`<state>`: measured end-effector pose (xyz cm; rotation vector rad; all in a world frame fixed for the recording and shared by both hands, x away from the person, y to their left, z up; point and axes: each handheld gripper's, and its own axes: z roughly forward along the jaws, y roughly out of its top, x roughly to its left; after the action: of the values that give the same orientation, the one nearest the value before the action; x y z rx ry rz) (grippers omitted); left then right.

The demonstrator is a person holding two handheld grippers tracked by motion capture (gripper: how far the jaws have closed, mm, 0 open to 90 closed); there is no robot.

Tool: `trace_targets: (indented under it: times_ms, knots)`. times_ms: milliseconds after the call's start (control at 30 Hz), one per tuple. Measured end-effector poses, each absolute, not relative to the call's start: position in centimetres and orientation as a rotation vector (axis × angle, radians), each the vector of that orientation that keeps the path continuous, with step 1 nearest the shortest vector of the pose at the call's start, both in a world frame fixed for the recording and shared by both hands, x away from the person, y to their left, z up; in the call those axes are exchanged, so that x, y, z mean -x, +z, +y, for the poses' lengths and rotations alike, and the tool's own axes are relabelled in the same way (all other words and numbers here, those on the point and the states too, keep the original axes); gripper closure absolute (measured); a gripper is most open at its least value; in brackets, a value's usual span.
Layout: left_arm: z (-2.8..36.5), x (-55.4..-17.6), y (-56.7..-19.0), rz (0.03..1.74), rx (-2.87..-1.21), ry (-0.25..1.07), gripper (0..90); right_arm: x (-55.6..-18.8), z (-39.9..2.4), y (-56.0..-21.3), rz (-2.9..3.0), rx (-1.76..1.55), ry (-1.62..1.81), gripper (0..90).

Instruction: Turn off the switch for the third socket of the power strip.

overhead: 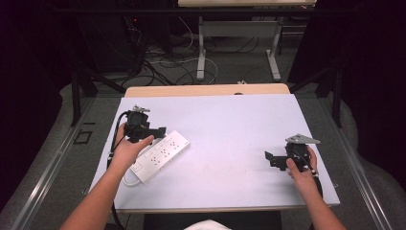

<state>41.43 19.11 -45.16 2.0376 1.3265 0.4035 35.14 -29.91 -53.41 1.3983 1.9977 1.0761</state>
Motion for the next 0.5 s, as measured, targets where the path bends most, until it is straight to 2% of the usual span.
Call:
trace_targets:
  times_ms: [300, 500]
  knots:
    - [18.3, -42.1, -45.4, 1.380, -2.042, 0.338, 36.2, -35.2, -30.0, -53.5, 2.000, -1.406, 1.076, 0.0]
    - [17.9, -42.6, -45.8, 1.398, -2.055, 0.305, 37.2, -35.2, -30.0, -53.5, 2.003, -1.402, 1.076, 0.0]
